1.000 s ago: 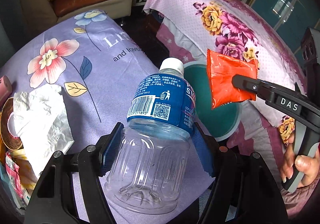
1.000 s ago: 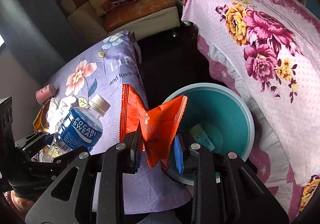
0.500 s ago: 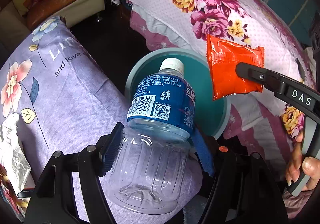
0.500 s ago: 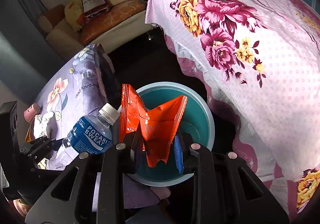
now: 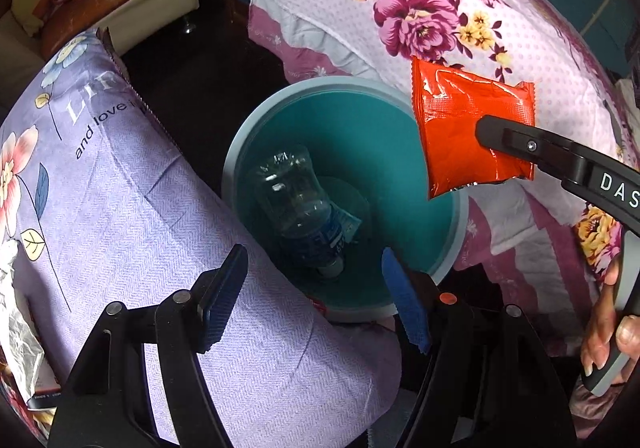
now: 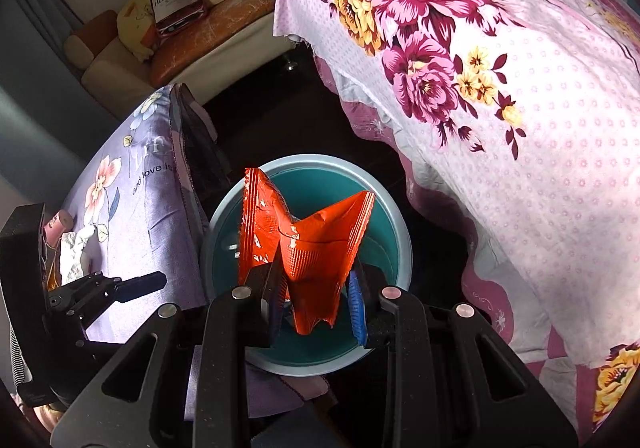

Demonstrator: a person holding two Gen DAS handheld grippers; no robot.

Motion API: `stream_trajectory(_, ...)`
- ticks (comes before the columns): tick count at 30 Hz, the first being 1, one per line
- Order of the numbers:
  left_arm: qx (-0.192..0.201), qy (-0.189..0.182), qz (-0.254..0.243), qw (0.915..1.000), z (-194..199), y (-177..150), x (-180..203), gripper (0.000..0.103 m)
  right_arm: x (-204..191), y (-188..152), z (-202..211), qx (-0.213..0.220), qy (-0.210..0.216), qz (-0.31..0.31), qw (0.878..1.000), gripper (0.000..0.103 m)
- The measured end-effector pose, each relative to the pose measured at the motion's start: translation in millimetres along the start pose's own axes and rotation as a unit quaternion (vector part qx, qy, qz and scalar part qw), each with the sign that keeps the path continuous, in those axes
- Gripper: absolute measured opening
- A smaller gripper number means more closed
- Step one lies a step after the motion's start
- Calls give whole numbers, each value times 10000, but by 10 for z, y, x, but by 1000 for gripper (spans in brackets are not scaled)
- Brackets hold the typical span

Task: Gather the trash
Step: 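Carry the bottle and orange wrapper over the bin and release both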

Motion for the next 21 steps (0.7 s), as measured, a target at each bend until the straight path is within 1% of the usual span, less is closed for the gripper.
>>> stream_trajectory(2, 20, -3, 50, 10000, 12, -5, -32, 76, -4, -6, -29, -34, 0, 3, 10000, 26)
stream_trajectory(7, 99, 29, 208, 9997, 61, -7, -134, 80, -23, -43, -96, -125, -20, 25, 9999, 26)
stream_trajectory(8, 114, 46, 248, 9996, 70, -10, -160, 85, -28, -53, -111, -150, -28, 31, 9999, 26)
stream_trajectory(10, 194, 80, 338, 9992, 101, -17, -220, 89, -38, -72, -137, -198, -46, 47, 9998, 26)
stream_trajectory(14, 235, 24, 503, 9985, 145, -70, -333, 89, -78, -105, -183, -292, -80, 74, 9995, 27)
stream_trajectory(20, 247, -32, 736, 9970, 210, -214, -565, 90, -172, -182, -272, -471, -117, 131, 9987, 33)
stream_trajectory(21, 246, -47, 787, 9966, 222, -239, -613, 90, -193, -199, -290, -511, -116, 132, 9985, 39)
Point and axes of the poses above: each gripper's, at about its wrist camera, not at the fingertips, and z roughly against the way its jaws point, x to its right, y to its top, the point moved 9 cm from there along -z, roughly the way its jaws point, and after that the axes turned 14 degrees about y, right-handed, at the moved point
